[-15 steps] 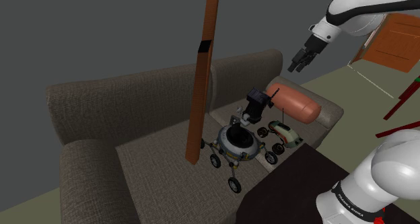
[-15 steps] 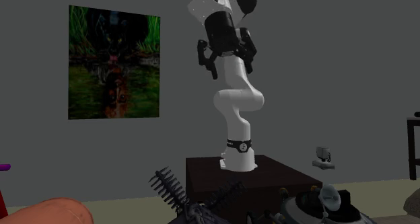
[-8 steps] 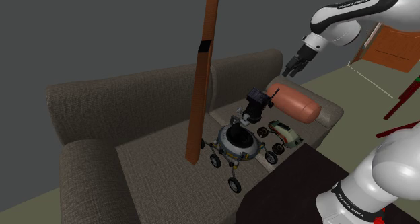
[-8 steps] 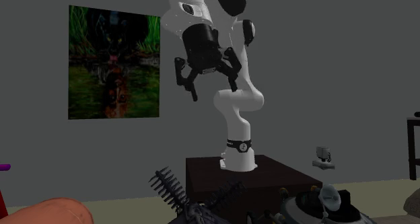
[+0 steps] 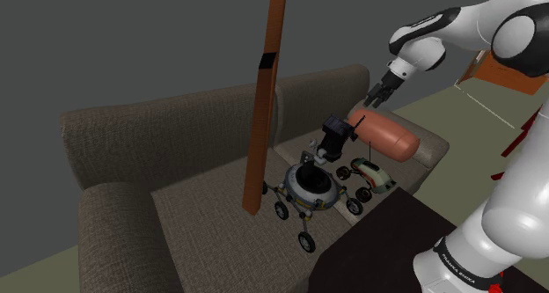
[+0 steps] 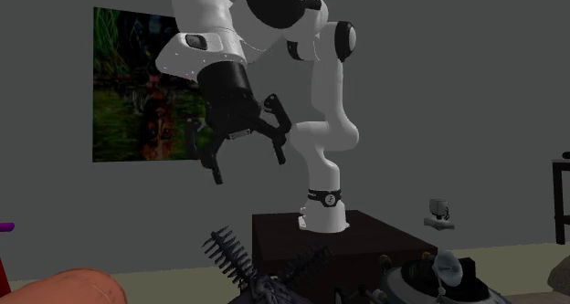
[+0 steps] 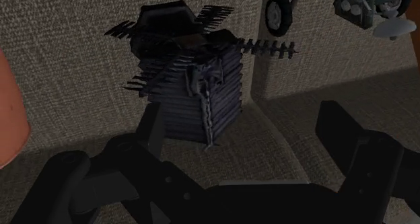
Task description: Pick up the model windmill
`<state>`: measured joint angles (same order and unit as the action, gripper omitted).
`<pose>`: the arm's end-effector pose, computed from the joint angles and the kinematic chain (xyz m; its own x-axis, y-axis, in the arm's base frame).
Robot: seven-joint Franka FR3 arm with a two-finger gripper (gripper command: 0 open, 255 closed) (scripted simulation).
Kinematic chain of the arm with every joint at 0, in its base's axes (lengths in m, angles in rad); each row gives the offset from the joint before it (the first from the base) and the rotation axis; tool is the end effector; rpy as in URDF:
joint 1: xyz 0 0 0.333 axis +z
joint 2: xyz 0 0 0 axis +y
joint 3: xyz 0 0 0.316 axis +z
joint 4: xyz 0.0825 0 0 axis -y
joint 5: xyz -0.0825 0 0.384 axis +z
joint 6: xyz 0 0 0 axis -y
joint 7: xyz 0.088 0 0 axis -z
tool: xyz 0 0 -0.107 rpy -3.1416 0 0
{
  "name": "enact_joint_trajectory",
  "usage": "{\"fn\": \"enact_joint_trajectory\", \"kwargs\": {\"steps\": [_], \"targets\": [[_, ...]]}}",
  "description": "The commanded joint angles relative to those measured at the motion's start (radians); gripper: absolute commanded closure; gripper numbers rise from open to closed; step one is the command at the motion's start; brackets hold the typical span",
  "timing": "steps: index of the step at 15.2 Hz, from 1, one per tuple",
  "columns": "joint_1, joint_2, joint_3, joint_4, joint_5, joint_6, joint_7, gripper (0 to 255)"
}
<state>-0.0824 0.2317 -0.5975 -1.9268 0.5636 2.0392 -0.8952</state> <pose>0.4909 -0.3396 0.3868 0.9762 -0.0827 0.2003 -0.0197 -0.9543 -0.2982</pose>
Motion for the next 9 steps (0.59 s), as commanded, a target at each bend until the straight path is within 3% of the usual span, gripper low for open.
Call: {"fn": "enact_joint_trajectory", "kwargs": {"steps": [1,4,9], "targets": [[-0.042,0.100,0.008,0.073,0.068,-0.021,-0.050,0],[-0.108,0.231,0.033,0.184,0.142,-0.054,-0.092,0],[-0.124,0.272,0.050,0.183,0.171,-0.026,-0.120,0]]}}
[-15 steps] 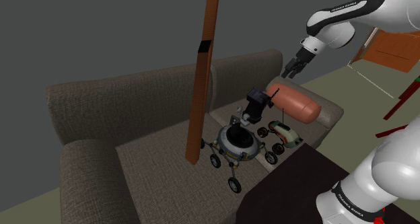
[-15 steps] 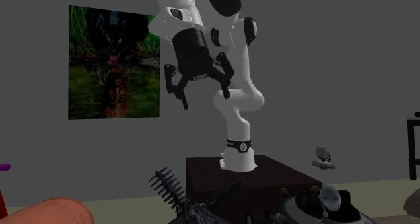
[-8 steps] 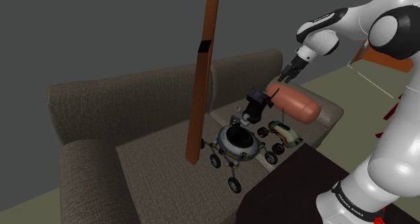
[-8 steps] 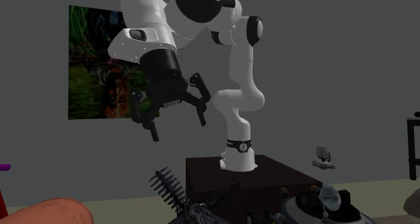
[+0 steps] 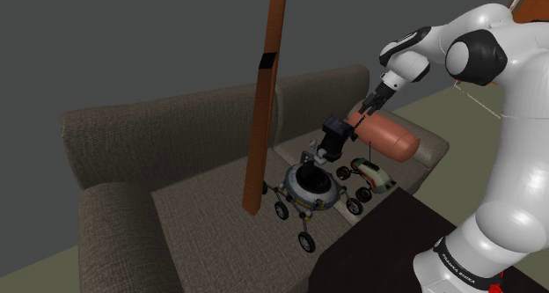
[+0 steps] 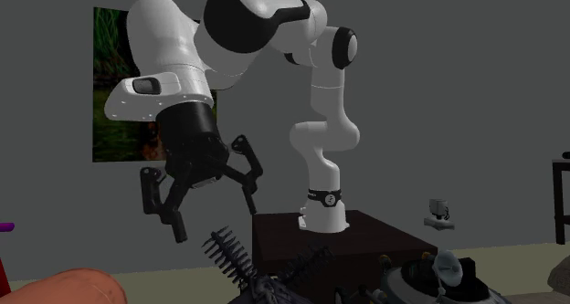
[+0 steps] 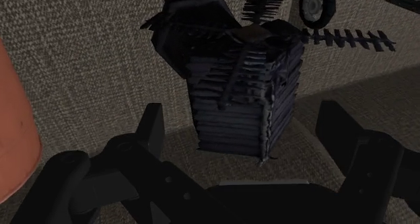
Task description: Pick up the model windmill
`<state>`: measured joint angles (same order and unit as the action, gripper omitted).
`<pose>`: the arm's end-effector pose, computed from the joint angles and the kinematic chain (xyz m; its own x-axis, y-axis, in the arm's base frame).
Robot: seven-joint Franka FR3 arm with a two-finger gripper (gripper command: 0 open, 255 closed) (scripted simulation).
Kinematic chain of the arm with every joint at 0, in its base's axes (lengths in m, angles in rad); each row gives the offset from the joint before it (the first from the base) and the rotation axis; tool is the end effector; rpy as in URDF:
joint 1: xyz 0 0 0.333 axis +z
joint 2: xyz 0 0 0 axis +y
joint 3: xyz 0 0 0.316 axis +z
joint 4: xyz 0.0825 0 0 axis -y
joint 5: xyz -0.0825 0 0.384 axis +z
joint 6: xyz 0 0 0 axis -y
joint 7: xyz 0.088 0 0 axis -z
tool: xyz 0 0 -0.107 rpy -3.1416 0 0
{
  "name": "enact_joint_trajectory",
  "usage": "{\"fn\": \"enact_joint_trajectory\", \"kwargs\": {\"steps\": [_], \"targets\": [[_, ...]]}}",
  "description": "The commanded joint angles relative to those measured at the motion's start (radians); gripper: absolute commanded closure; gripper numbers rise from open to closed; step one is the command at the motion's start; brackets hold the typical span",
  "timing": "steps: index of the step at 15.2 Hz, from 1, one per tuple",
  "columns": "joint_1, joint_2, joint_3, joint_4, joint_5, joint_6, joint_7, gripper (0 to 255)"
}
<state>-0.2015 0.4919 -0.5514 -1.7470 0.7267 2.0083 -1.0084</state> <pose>0.5192 -0.3873 0.3185 0.9749 -0.1027 0.1975 -0.0318 -0.9423 -0.3333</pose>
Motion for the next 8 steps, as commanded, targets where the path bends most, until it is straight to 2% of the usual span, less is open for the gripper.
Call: {"fn": "enact_joint_trajectory", "kwargs": {"steps": [1,5,6,8], "targets": [[-0.006,0.019,0.007,0.001,0.013,0.012,-0.013,0],[-0.011,0.038,0.015,-0.005,0.029,0.032,-0.029,0],[-0.012,0.040,0.015,-0.003,0.029,0.031,-0.029,255],[-0.012,0.040,0.015,-0.004,0.030,0.031,-0.029,255]]}}
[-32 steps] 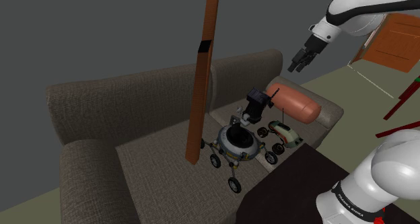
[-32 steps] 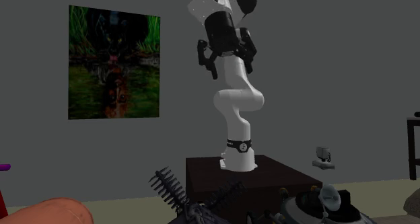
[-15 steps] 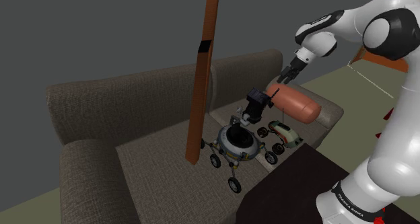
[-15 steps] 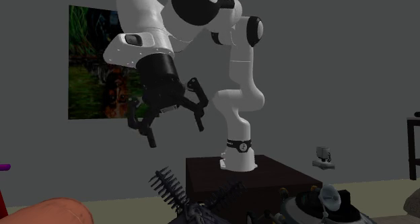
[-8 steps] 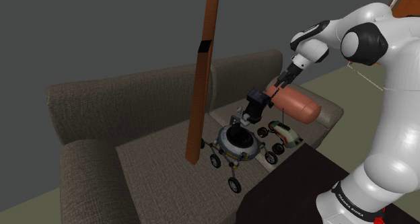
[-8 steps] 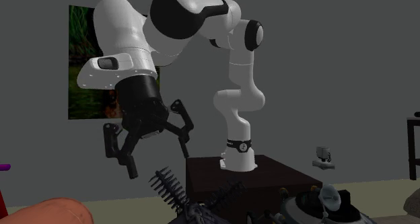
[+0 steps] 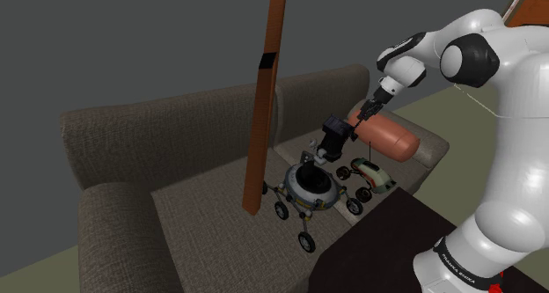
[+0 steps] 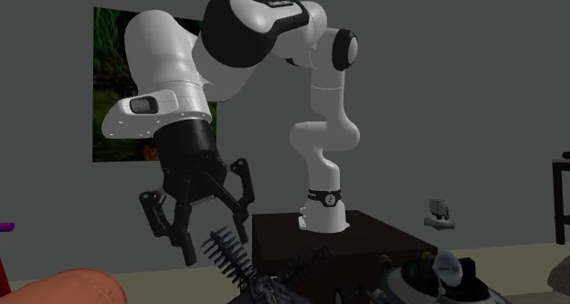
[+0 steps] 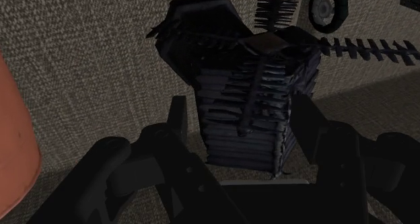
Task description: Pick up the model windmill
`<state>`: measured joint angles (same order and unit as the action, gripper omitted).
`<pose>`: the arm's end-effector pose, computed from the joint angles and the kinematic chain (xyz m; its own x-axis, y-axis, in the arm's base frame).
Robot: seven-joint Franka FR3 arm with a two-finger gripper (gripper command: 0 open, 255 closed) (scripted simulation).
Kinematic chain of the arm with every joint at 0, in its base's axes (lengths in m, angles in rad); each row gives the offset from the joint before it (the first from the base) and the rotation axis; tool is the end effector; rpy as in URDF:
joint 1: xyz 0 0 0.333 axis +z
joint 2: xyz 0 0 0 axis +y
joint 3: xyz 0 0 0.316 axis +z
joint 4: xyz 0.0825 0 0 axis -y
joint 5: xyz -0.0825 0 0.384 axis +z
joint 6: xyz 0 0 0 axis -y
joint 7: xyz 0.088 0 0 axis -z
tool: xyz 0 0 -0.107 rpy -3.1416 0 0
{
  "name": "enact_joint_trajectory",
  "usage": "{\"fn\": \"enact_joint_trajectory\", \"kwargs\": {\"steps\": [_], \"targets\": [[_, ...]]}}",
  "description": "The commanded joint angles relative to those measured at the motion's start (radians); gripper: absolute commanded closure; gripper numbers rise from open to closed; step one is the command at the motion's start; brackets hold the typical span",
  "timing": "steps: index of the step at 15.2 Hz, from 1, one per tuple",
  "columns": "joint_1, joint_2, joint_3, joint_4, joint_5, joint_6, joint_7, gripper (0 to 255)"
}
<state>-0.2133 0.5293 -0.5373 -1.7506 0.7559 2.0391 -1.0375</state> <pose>0.5199 -0.3893 0.2956 0.9744 -0.1033 0.1998 -0.0317 -0.9424 -0.3329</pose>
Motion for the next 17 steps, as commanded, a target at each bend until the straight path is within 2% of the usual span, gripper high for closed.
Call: {"fn": "enact_joint_trajectory", "kwargs": {"steps": [1,7,17], "targets": [[0.000,0.002,0.001,-0.001,0.000,0.001,0.000,255],[0.001,0.001,0.001,-0.002,0.000,0.001,0.000,255],[0.017,-0.070,-0.028,0.030,-0.059,-0.077,0.062,255]]}}
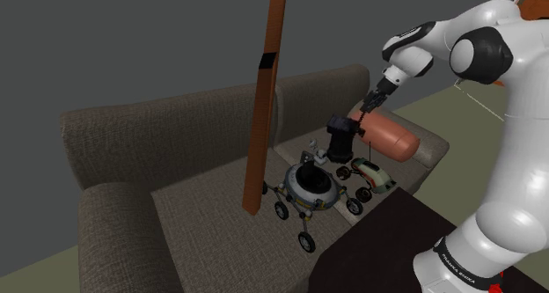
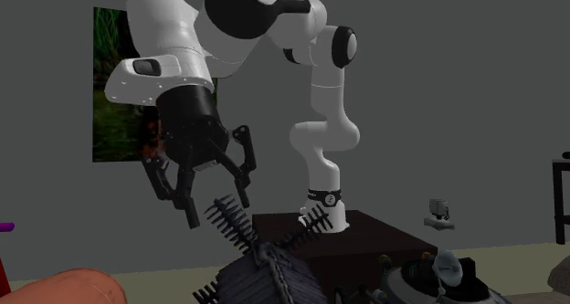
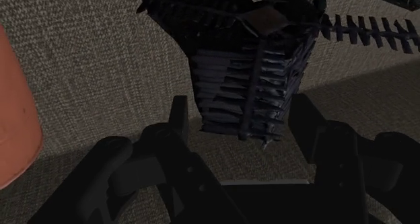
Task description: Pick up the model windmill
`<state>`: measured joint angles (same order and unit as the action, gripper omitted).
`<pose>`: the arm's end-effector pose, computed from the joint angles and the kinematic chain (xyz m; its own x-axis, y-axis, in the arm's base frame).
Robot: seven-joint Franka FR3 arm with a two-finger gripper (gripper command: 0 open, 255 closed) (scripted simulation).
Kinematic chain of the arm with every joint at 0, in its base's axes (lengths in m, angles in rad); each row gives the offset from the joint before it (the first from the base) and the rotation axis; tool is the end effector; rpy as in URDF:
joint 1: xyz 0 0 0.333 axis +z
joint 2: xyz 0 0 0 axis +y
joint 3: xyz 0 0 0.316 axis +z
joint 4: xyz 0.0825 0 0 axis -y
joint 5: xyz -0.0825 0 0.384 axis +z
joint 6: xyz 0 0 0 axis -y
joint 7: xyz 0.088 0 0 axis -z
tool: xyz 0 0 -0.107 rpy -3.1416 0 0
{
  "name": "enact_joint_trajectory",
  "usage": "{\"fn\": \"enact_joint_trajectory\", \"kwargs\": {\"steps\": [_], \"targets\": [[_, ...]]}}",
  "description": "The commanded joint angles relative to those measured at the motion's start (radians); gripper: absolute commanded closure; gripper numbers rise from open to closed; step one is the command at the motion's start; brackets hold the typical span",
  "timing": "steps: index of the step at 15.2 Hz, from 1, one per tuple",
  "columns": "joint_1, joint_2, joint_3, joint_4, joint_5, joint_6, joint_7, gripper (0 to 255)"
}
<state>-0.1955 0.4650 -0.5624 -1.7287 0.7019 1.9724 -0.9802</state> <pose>0.5201 -0.3871 0.3408 0.9752 -0.1025 0.1961 -0.0319 -0.9421 -0.3339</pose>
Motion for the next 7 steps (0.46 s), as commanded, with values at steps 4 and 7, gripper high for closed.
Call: {"fn": "enact_joint_trajectory", "kwargs": {"steps": [4,7], "targets": [[0.003,-0.030,-0.012,0.028,-0.026,-0.044,0.030,255],[0.004,-0.036,-0.014,0.034,-0.032,-0.054,0.037,255]]}}
